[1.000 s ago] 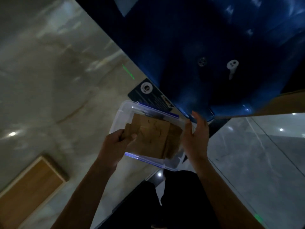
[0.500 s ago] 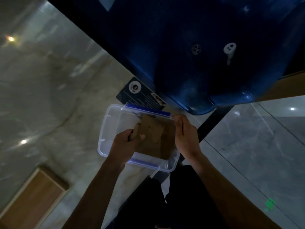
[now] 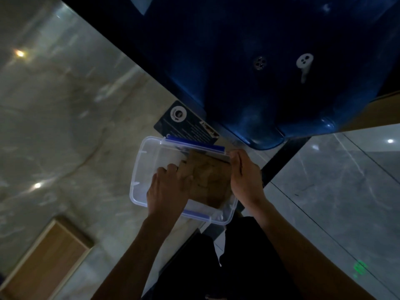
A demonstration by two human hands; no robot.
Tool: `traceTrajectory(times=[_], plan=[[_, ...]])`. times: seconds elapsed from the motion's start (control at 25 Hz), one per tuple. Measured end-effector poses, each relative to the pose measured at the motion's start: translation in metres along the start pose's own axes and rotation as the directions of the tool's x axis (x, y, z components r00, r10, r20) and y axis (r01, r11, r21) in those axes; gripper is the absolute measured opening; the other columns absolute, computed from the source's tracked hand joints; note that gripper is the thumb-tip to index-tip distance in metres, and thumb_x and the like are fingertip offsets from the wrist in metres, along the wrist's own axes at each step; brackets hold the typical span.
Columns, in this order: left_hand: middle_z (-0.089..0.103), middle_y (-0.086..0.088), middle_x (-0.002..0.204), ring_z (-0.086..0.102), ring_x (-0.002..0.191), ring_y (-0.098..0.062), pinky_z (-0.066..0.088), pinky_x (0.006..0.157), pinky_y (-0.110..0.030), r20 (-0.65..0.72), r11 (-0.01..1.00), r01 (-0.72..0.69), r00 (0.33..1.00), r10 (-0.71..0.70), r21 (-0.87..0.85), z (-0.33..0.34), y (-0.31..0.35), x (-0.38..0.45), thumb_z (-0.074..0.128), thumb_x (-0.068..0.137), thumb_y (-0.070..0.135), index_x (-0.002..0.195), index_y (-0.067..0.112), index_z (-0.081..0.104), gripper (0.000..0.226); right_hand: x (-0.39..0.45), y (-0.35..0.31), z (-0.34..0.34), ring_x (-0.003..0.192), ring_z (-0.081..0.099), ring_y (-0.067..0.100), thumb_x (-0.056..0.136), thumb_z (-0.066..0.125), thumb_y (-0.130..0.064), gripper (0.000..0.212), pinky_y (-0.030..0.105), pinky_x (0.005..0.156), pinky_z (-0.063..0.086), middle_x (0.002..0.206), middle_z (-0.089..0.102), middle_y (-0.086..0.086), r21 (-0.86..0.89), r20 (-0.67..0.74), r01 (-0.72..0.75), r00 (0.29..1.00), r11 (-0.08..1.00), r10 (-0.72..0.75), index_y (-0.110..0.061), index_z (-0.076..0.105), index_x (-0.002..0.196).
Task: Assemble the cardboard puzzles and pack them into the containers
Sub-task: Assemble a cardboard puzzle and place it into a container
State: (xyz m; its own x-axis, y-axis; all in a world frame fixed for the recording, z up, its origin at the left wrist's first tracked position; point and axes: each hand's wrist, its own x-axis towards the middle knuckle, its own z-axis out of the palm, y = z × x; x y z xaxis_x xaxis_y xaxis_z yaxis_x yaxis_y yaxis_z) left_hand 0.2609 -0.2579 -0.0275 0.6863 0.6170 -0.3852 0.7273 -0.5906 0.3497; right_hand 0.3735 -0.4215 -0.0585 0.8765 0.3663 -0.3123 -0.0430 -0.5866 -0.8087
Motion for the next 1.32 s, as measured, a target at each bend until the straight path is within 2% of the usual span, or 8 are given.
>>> traceTrajectory(times=[0.08,0.24,0.36,0.52,0.68,0.92,1.16,1.32], plan=[[0.047,0.004,0.091,0.06,0.088,-0.024,0.049,0.068,-0.037,0.032,0.998,-0.029,0.999,0.028,0.047,0.002,-0.001,0.0,0.06,0.089,0.044,0.098,0.02,0.053,0.027,0.0,0.0,0.0,0.071,0.061,-0.014,0.106,0.032,-0.035,0.018,0.003,0.053,0.042,0.077,0.057,-0.02,-0.004,-0.007,0.012,1.0,1.0,-0.012,-0.037,0.047,0.096],[0.056,-0.004,0.111,0.061,0.098,-0.025,0.048,0.072,-0.039,0.086,0.999,0.031,0.996,-0.029,-0.016,0.003,-0.005,0.01,0.06,0.084,0.055,0.128,0.023,0.041,0.058,0.001,0.002,-0.001,0.069,0.059,-0.018,0.105,0.033,-0.033,0.018,0.003,0.054,0.043,0.078,0.056,-0.019,0.015,-0.005,0.026,1.0,1.0,-0.026,-0.032,0.049,0.097],[0.055,-0.007,0.116,0.06,0.094,-0.026,0.051,0.073,-0.04,0.179,0.999,0.027,0.983,-0.03,0.016,0.001,-0.004,0.02,0.054,0.081,0.064,0.135,0.032,0.036,0.066,0.002,0.004,-0.001,0.075,0.059,-0.02,0.105,0.035,-0.029,0.019,0.002,0.061,0.044,0.086,0.059,-0.015,0.011,-0.01,0.03,1.0,1.0,-0.03,-0.028,0.053,0.099],[0.054,-0.014,0.122,0.06,0.094,-0.035,0.05,0.071,-0.042,0.271,0.986,-0.002,0.961,-0.045,0.168,0.008,0.01,0.027,0.054,0.084,0.065,0.128,0.025,0.048,0.059,0.001,0.003,-0.001,0.076,0.059,-0.02,0.106,0.038,-0.025,0.016,0.0,0.061,0.043,0.084,0.056,-0.023,0.029,-0.028,0.056,0.998,0.998,-0.055,-0.029,0.052,0.098],[0.055,-0.012,0.116,0.053,0.083,-0.028,0.042,0.066,-0.039,0.257,0.976,0.002,0.964,-0.06,0.219,0.009,0.014,0.027,0.052,0.084,0.065,0.117,0.021,0.052,0.055,0.001,0.004,0.0,0.073,0.059,-0.02,0.105,0.036,-0.028,0.016,-0.001,0.058,0.041,0.082,0.055,-0.025,0.045,-0.029,0.063,0.998,0.997,-0.062,-0.029,0.05,0.096],[0.055,-0.012,0.116,0.051,0.082,-0.027,0.042,0.066,-0.04,0.261,0.971,0.04,0.96,-0.103,0.236,0.009,0.012,0.021,0.055,0.082,0.067,0.116,0.019,0.052,0.059,0.001,0.006,0.002,0.073,0.058,-0.019,0.105,0.032,-0.035,0.017,-0.001,0.06,0.04,0.085,0.058,-0.016,0.009,-0.038,0.057,0.998,0.998,-0.056,-0.04,0.045,0.095],[0.051,-0.014,0.117,0.057,0.097,-0.036,0.048,0.073,-0.046,0.249,0.981,0.057,0.963,-0.102,0.184,0.014,0.017,0.014,0.054,0.084,0.066,0.117,0.015,0.049,0.061,-0.002,0.004,0.005,0.069,0.058,-0.014,0.101,0.024,-0.046,0.017,0.006,0.053,0.043,0.083,0.055,-0.018,-0.053,-0.027,0.028,0.999,0.998,-0.029,-0.044,0.04,0.095],[0.053,-0.007,0.113,0.058,0.099,-0.028,0.05,0.073,-0.041,0.243,0.969,0.002,0.968,-0.064,0.249,0.02,0.011,0.017,0.044,0.086,0.072,0.122,0.018,0.046,0.065,0.0,0.002,0.003,0.077,0.06,-0.017,0.099,0.022,-0.048,0.026,0.004,0.056,0.045,0.078,0.055,-0.02,-0.059,0.002,0.015,1.0,0.998,-0.015,-0.037,0.045,0.094]])
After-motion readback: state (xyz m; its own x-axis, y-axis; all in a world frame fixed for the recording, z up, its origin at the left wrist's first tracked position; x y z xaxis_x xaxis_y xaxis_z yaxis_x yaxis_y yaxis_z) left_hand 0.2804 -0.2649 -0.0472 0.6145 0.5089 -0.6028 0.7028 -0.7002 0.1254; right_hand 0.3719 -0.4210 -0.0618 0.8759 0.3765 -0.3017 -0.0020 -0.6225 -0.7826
